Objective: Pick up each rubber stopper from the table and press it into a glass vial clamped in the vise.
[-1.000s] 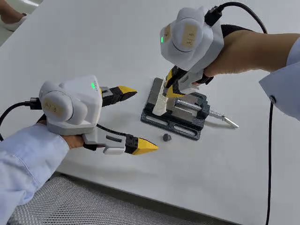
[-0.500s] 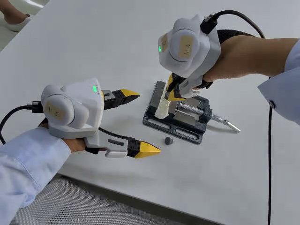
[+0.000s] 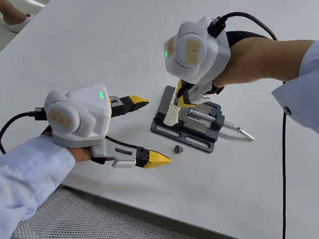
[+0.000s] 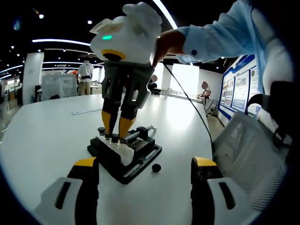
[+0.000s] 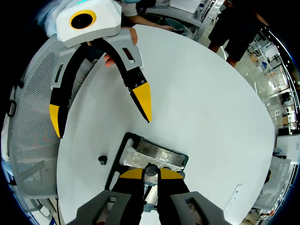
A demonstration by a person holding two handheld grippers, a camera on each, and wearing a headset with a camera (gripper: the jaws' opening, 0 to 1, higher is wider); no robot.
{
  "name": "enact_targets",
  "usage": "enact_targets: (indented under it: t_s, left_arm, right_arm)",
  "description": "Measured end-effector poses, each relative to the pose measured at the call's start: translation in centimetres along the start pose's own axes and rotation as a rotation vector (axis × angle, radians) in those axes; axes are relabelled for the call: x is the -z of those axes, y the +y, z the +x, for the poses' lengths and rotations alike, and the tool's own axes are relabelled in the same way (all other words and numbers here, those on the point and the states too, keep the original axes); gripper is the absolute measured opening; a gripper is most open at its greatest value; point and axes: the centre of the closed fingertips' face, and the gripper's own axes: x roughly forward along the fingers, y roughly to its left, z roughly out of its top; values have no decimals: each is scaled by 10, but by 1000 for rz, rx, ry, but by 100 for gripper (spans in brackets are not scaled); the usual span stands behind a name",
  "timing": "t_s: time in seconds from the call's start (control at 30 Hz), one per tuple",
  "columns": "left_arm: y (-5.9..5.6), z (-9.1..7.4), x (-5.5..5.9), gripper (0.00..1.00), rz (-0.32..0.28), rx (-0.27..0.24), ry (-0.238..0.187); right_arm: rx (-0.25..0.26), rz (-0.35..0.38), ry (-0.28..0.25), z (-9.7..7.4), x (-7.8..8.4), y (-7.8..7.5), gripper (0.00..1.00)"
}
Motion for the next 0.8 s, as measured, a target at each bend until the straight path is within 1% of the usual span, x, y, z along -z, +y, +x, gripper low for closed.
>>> enact_targets:
  t_s: [0.13, 0.27, 0.37, 0.47, 0.6, 0.8]
  left_arm:
    - [1, 0, 0, 78, -3, -3, -4]
    - [1, 0, -1, 78, -5, -4, -5]
    - [1, 0, -1, 78, -3, -5, -4]
    - [1, 0, -1, 77, -1, -6, -1]
    - [1, 0, -2, 77, -1, -7, -8]
    - [2, -1, -3, 77, -2, -13, -11]
  right_arm:
    - [-2, 1, 0, 0, 0, 0, 6]
    - [-8, 9, -15, -1, 1, 0, 6]
    - [-10, 18, -18, -1, 1, 0, 6]
    - [-8, 3, -7, -2, 1, 0, 6]
    - [-7, -23, 16, -1, 1, 1, 6]
    - [-10, -39, 45, -1, 1, 1, 5]
